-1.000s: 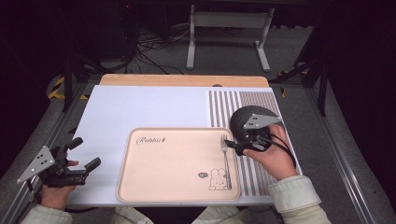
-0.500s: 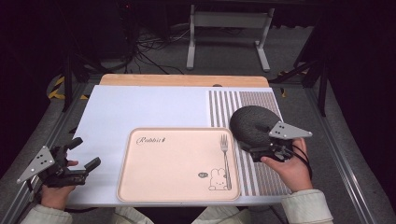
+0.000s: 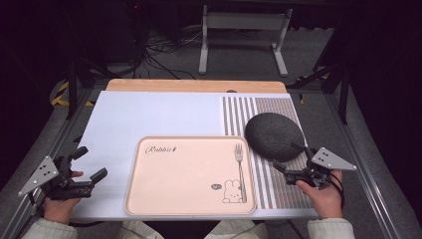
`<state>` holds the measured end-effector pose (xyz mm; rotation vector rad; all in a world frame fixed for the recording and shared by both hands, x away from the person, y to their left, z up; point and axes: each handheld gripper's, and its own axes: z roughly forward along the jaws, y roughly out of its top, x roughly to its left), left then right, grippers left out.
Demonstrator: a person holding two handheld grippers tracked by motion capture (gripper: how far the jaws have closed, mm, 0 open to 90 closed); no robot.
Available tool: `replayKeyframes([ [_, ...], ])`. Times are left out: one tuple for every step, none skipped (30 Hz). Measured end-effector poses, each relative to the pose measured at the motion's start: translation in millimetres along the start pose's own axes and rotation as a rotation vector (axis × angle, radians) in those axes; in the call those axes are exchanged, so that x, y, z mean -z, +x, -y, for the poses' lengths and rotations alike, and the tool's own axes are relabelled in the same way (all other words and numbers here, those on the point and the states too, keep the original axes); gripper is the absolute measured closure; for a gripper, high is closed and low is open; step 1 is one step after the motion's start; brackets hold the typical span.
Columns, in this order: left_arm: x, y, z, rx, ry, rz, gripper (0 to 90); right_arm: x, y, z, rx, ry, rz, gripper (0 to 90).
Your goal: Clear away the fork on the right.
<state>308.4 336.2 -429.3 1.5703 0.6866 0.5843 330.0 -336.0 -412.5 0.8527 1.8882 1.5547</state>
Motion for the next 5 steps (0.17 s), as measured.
replayKeyframes([
  [0.3,-0.1,-0.4,-0.005,0.003,0.001,0.0,2.7,-2.2,5.2,-0.008,-0.012,0.014,5.7],
  [0.9,-0.3,-0.8,-0.01,0.008,0.001,0.0,4.6,-4.4,9.7,-0.022,-0.008,0.019,5.3],
  [1.0,-0.6,-0.9,-0.013,0.006,-0.002,0.0,6.1,-7.0,13.2,-0.021,0.003,0.023,5.3],
  [1.1,-0.6,-1.0,-0.017,0.003,-0.003,0.0,7.2,-8.1,15.5,-0.024,0.003,0.031,5.3],
  [1.1,-0.6,-1.0,-0.012,0.002,-0.005,0.0,8.8,-9.9,18.1,-0.026,0.005,0.042,5.3],
])
